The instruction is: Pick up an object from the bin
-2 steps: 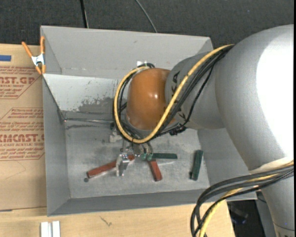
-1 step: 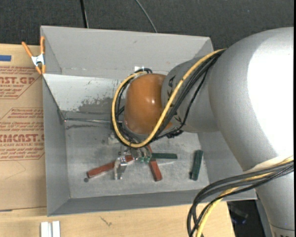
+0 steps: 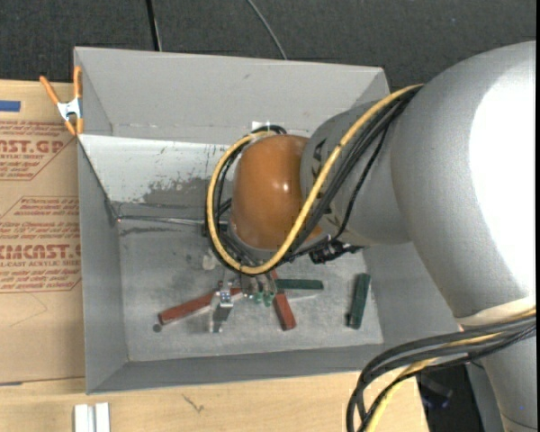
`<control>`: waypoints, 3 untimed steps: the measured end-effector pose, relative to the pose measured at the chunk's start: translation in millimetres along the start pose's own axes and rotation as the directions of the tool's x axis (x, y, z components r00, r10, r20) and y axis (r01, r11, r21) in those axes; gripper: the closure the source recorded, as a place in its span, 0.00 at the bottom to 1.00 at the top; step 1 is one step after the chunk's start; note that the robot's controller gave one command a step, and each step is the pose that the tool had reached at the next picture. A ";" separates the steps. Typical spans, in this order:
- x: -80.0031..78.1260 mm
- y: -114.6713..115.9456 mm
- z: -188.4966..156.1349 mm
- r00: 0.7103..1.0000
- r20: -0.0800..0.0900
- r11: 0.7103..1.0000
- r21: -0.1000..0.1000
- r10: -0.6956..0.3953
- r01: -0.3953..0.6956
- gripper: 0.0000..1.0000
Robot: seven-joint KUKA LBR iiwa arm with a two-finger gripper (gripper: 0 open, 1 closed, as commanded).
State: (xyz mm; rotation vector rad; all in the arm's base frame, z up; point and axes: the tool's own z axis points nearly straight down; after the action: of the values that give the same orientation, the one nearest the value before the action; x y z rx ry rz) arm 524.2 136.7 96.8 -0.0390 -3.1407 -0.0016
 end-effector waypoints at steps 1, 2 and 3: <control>-13.0 -0.7 14.7 0.997 0.004 0.997 0.001 -0.081 0.081 0.00; -2.8 16.0 18.7 1.000 0.025 1.000 -0.004 -0.014 0.014 1.00; -2.8 16.0 18.7 1.000 0.025 1.000 -0.004 -0.014 0.014 1.00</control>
Offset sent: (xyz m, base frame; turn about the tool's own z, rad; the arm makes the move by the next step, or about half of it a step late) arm -0.0047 0.0156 -0.0268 -0.0163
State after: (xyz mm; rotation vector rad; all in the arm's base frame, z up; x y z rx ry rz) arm 527.3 152.6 78.0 -0.0174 -3.1664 -0.0076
